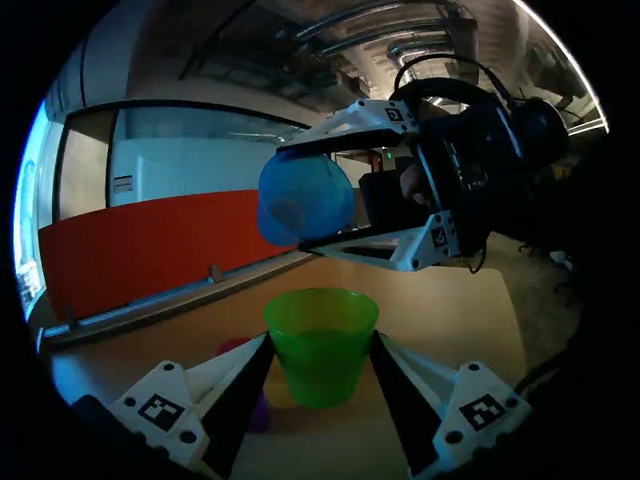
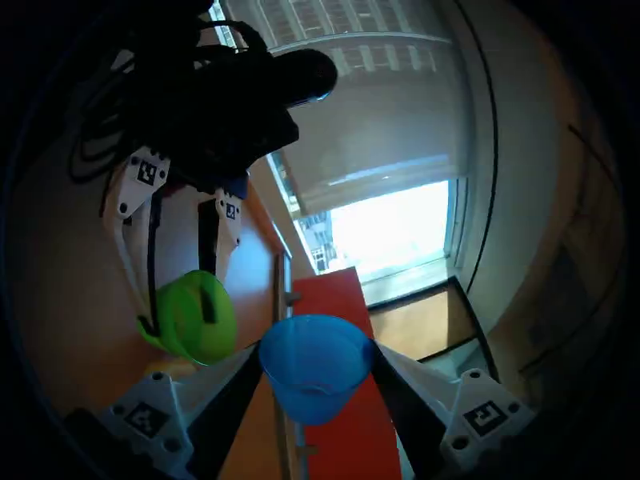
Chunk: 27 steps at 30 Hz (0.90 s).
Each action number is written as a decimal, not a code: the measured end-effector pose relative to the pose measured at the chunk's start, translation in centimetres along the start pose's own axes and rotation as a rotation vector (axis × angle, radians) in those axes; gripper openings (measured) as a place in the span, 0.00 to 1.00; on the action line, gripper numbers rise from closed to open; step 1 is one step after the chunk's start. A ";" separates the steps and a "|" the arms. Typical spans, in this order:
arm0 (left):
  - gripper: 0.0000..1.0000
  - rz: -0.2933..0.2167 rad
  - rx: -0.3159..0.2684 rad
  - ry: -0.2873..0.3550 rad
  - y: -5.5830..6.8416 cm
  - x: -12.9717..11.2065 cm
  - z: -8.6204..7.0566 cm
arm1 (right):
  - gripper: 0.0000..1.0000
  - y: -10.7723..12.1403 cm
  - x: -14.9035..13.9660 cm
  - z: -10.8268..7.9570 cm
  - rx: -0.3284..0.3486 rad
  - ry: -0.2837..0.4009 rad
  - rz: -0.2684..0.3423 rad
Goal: Pour water
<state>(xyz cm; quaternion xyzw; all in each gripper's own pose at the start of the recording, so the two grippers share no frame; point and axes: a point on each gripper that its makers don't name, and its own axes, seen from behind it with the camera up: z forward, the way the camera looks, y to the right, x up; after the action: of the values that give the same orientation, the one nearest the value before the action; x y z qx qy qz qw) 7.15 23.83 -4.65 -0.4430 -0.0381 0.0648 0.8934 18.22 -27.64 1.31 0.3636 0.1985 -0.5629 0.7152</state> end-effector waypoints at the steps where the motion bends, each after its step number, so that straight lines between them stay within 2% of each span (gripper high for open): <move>1: 0.82 0.000 -0.001 -0.003 0.0 0.0 0.0 | 0.93 0.0 -0.2 0.0 -0.003 -0.005 0.013; 12: 0.82 0.023 -0.012 -0.030 0.3 -0.3 -0.5 | 0.93 -1.0 -1.7 -0.8 -0.022 -0.043 0.202; 23: 0.82 0.020 -0.006 -0.036 0.3 -0.1 -1.0 | 0.93 -1.5 -1.8 -2.1 -0.034 -0.039 0.361; 27: 0.82 0.018 -0.003 -0.036 0.2 0.1 -1.2 | 0.93 -1.8 -2.2 -2.4 -0.036 -0.049 0.447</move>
<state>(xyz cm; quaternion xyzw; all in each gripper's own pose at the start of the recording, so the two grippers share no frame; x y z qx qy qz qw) 7.35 23.02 -5.53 -0.4434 -0.0504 0.0808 0.8912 16.20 -24.54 0.73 0.3721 0.1057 -0.3956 0.8330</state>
